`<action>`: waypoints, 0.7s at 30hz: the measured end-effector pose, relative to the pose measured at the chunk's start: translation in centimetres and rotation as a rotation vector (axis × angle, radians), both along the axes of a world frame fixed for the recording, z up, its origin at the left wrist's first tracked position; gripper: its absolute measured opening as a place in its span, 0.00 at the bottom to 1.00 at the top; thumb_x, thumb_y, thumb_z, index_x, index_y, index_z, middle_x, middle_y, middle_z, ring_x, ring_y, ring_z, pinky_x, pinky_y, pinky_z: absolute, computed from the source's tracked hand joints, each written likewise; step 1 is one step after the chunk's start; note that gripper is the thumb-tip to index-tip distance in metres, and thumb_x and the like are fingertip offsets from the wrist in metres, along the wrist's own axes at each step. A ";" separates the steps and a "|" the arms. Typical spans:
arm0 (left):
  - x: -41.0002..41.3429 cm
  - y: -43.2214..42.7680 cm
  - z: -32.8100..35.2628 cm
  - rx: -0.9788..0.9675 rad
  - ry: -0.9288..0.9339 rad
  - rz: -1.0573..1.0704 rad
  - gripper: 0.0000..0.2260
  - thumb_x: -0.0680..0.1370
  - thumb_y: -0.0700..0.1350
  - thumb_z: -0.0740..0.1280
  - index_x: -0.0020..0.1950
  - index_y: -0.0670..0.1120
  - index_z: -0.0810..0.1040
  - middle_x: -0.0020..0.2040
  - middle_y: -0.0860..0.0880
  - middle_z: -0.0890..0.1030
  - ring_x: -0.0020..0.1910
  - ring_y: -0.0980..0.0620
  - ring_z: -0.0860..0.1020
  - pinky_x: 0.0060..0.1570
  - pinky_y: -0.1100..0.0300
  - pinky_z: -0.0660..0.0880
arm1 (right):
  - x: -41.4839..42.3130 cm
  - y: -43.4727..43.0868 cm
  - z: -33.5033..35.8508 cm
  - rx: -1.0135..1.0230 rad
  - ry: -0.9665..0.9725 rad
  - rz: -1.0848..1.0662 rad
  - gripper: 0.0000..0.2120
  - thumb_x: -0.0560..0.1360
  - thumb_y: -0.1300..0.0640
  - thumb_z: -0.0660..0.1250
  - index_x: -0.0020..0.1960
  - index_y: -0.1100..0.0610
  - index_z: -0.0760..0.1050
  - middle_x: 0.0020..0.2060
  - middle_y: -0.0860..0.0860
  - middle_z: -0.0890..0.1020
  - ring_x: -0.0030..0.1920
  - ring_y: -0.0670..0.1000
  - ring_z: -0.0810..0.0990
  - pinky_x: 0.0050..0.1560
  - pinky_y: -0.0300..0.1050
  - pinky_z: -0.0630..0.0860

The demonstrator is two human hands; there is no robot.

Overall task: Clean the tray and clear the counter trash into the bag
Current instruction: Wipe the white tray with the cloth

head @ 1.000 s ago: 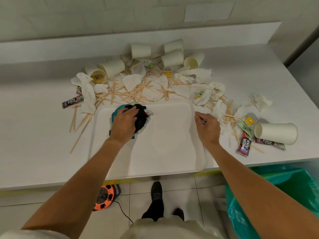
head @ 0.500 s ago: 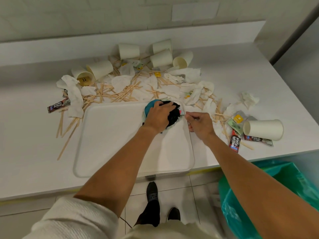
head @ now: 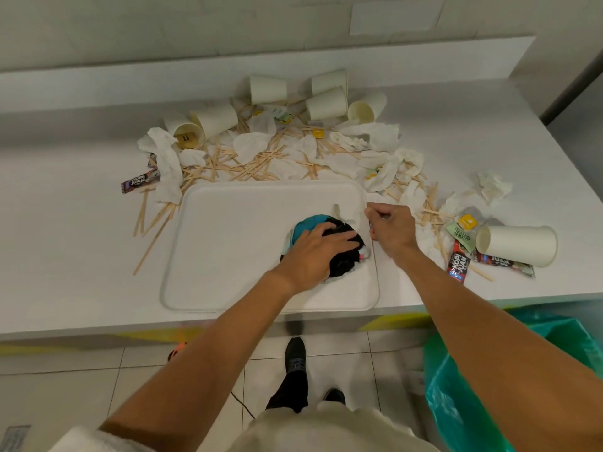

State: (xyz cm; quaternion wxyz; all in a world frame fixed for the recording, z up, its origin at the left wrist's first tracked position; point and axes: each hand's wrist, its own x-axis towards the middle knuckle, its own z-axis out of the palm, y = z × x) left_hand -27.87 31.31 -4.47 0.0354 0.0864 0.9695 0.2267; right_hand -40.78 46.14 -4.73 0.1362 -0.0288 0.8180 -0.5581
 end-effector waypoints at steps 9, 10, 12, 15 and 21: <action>3.8 -7.1 -1.3 -0.080 0.069 0.233 0.25 0.76 0.38 0.68 0.71 0.55 0.72 0.74 0.54 0.69 0.71 0.43 0.66 0.68 0.43 0.66 | 1.5 -0.4 1.2 0.147 0.167 0.036 0.09 0.77 0.62 0.65 0.51 0.59 0.84 0.46 0.55 0.86 0.50 0.56 0.83 0.53 0.44 0.79; 3.7 -8.8 -1.6 -0.040 0.069 0.290 0.25 0.76 0.37 0.67 0.70 0.56 0.73 0.73 0.53 0.71 0.71 0.42 0.68 0.69 0.43 0.65 | 1.5 -0.4 1.3 0.151 0.180 0.039 0.09 0.77 0.62 0.65 0.51 0.60 0.84 0.46 0.55 0.86 0.50 0.56 0.83 0.53 0.44 0.78; 3.3 -12.5 -1.8 -0.022 0.052 0.392 0.23 0.78 0.38 0.64 0.68 0.60 0.74 0.72 0.52 0.72 0.71 0.43 0.69 0.71 0.44 0.64 | 1.5 -0.4 1.5 0.155 0.197 0.048 0.09 0.77 0.62 0.65 0.51 0.60 0.84 0.45 0.55 0.86 0.49 0.55 0.83 0.54 0.47 0.78; 2.9 -17.8 -1.7 -0.181 0.007 0.546 0.22 0.78 0.39 0.61 0.69 0.56 0.73 0.70 0.51 0.74 0.68 0.42 0.71 0.68 0.46 0.68 | 1.4 -0.3 1.5 0.161 0.196 0.054 0.09 0.77 0.62 0.65 0.51 0.61 0.84 0.46 0.55 0.86 0.48 0.54 0.82 0.56 0.49 0.79; 2.0 -17.7 -1.5 -0.113 0.037 0.833 0.22 0.76 0.35 0.62 0.70 0.48 0.74 0.68 0.44 0.76 0.63 0.37 0.72 0.64 0.45 0.71 | 1.3 -0.2 1.2 0.201 0.224 0.068 0.10 0.78 0.61 0.64 0.48 0.68 0.80 0.47 0.64 0.83 0.50 0.62 0.80 0.54 0.57 0.78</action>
